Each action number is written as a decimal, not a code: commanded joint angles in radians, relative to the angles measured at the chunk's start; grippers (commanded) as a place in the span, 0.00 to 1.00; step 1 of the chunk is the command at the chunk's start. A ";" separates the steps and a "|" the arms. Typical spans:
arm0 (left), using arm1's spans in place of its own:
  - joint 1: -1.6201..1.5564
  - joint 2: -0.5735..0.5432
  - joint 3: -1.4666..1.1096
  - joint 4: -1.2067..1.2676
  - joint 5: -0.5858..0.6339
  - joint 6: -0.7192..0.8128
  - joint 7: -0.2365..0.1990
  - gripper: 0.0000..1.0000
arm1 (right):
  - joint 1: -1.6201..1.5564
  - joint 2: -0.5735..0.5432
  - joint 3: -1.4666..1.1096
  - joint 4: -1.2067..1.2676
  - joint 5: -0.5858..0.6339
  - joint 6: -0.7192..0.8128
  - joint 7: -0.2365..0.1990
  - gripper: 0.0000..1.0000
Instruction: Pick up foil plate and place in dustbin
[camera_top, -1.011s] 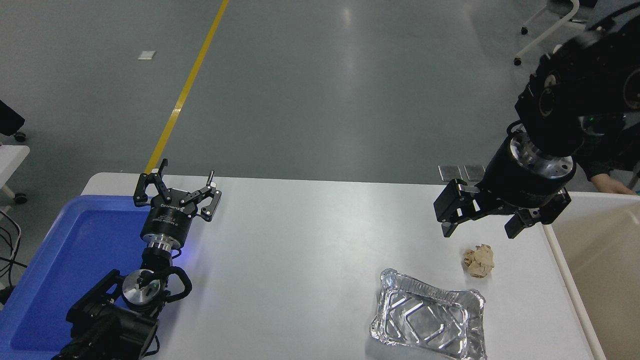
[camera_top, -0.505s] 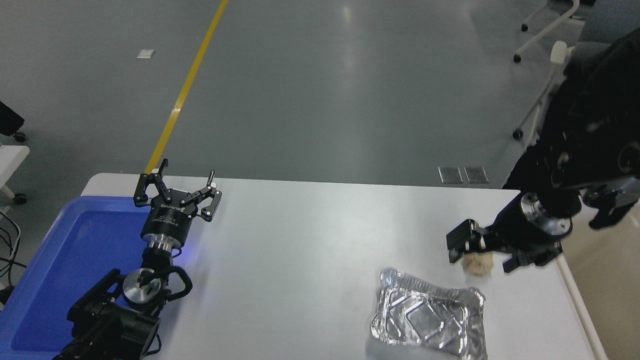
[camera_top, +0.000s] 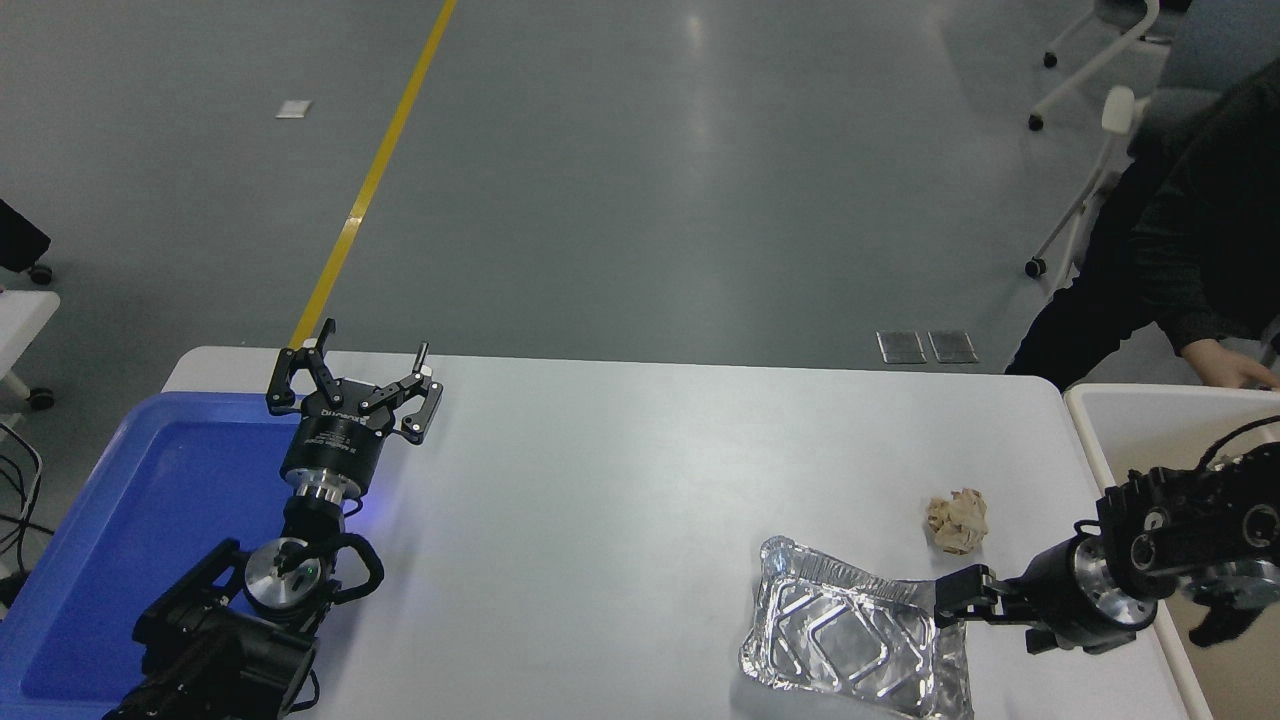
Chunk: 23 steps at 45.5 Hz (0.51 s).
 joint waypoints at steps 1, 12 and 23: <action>-0.001 0.000 0.001 0.000 -0.001 0.000 -0.001 0.99 | -0.073 -0.013 0.038 -0.030 -0.038 -0.040 0.000 1.00; 0.001 0.000 0.001 0.001 0.000 0.000 0.000 0.99 | -0.090 -0.002 0.052 -0.030 -0.029 -0.083 -0.001 1.00; 0.001 0.000 0.001 0.000 0.000 0.000 0.000 0.99 | -0.130 0.032 0.052 -0.030 -0.021 -0.145 -0.003 1.00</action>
